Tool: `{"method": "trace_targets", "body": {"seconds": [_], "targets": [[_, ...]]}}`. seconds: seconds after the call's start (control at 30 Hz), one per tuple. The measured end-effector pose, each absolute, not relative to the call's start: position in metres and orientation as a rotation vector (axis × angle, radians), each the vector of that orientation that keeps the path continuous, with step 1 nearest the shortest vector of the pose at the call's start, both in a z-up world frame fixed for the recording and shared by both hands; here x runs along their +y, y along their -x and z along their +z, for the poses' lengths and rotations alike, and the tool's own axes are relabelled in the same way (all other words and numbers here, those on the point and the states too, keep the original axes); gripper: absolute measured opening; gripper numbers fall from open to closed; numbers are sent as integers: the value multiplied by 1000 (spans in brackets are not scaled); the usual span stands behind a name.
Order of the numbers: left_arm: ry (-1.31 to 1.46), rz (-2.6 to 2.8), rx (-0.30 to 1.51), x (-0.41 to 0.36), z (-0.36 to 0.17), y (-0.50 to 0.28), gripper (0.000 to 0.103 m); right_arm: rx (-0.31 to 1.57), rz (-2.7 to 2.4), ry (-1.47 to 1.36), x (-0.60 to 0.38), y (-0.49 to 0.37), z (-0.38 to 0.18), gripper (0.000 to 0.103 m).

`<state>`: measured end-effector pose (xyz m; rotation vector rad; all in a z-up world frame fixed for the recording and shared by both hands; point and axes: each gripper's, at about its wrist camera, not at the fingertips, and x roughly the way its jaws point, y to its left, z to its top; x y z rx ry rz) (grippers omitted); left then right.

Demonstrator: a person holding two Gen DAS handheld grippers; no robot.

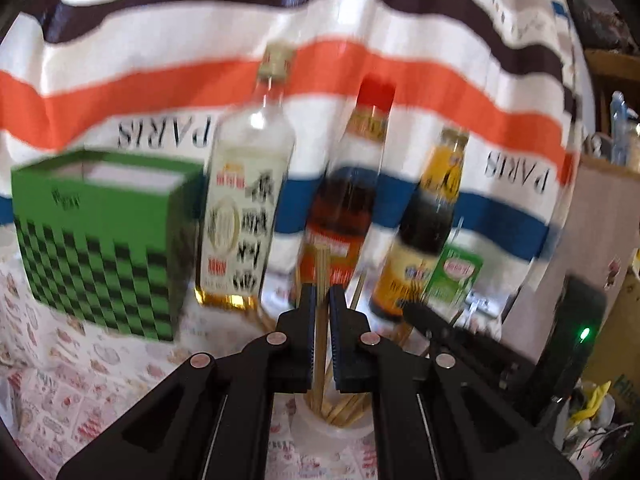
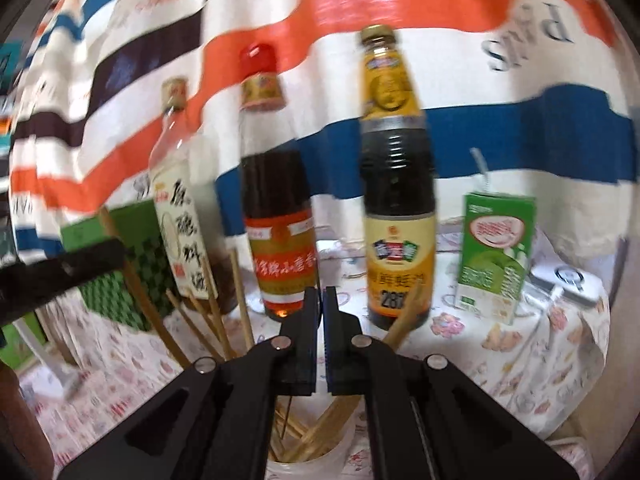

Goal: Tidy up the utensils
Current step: 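Lower both items into the clear cup and open both grippers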

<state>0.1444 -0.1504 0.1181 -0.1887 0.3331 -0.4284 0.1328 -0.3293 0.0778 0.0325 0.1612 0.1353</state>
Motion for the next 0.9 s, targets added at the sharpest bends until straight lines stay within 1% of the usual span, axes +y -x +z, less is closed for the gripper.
{"method": "trace_targets", "body": {"seconds": [0.17, 0.43, 0.47, 0.5, 0.53, 0.57, 0.63, 0.67, 0.73, 0.83, 0.87, 0.9], "targets": [[155, -392, 407, -161, 95, -158, 6, 187, 138, -2, -329, -140, 75, 3], [183, -362, 455, -151, 79, -175, 9, 253, 152, -16, -334, -154, 69, 3], [180, -361, 449, -149, 79, -174, 16, 261, 155, -14, -334, -156, 68, 3], [175, -358, 432, -146, 80, -170, 27, 266, 157, -11, -334, -157, 68, 3], [171, -355, 413, -143, 81, -166, 31, 269, 158, -7, -334, -157, 68, 3], [164, -350, 391, -139, 83, -161, 35, 270, 158, -4, -334, -157, 69, 4], [151, -346, 378, -132, 88, -155, 36, 278, 160, -3, -333, -158, 69, 5], [146, -345, 378, -131, 91, -153, 36, 283, 161, -8, -334, -158, 69, 7], [136, -339, 370, -125, 93, -146, 36, 285, 153, -20, -337, -153, 70, 23], [94, -319, 345, -117, 95, -133, 36, 276, 148, -30, -338, -143, 71, 24], [79, -313, 336, -114, 95, -128, 39, 274, 152, -33, -337, -137, 71, 25], [63, -305, 325, -111, 95, -121, 43, 269, 156, -33, -337, -131, 71, 29]]}}
